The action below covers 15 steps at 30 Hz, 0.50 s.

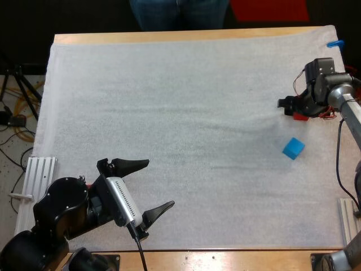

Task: Stack red cube on blue cube

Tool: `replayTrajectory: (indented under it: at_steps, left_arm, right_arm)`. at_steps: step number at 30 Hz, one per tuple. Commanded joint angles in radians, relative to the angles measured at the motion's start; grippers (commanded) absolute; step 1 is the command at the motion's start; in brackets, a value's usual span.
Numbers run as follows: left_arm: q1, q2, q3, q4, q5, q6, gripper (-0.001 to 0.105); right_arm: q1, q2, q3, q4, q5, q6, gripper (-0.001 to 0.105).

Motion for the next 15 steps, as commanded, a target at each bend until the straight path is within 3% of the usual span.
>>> replayTrajectory:
  at_steps: [1, 2, 7, 9, 15]
  left_arm:
    - [-0.003, 0.001, -0.005, -0.013, -0.009, 0.000, 0.087]
    - [-0.003, 0.001, -0.005, -0.013, -0.009, 0.000, 0.087]
    - [-0.003, 0.001, -0.005, -0.013, -0.009, 0.000, 0.087]
    - [-0.003, 0.001, -0.005, -0.013, -0.009, 0.000, 0.087]
    - [-0.003, 0.001, -0.005, -0.013, -0.009, 0.000, 0.087]
  right_arm:
    - [0.001, -0.005, -0.008, 0.002, 0.000, 0.005, 0.064]
    - [0.001, -0.005, -0.008, 0.002, 0.000, 0.005, 0.061]
    - [0.001, -0.005, -0.009, 0.000, 0.008, 0.008, 0.021]
    - [0.001, -0.005, -0.016, 0.010, 0.008, 0.008, 0.013]
    - [0.001, -0.027, -0.081, 0.077, 0.008, 0.008, 0.011]
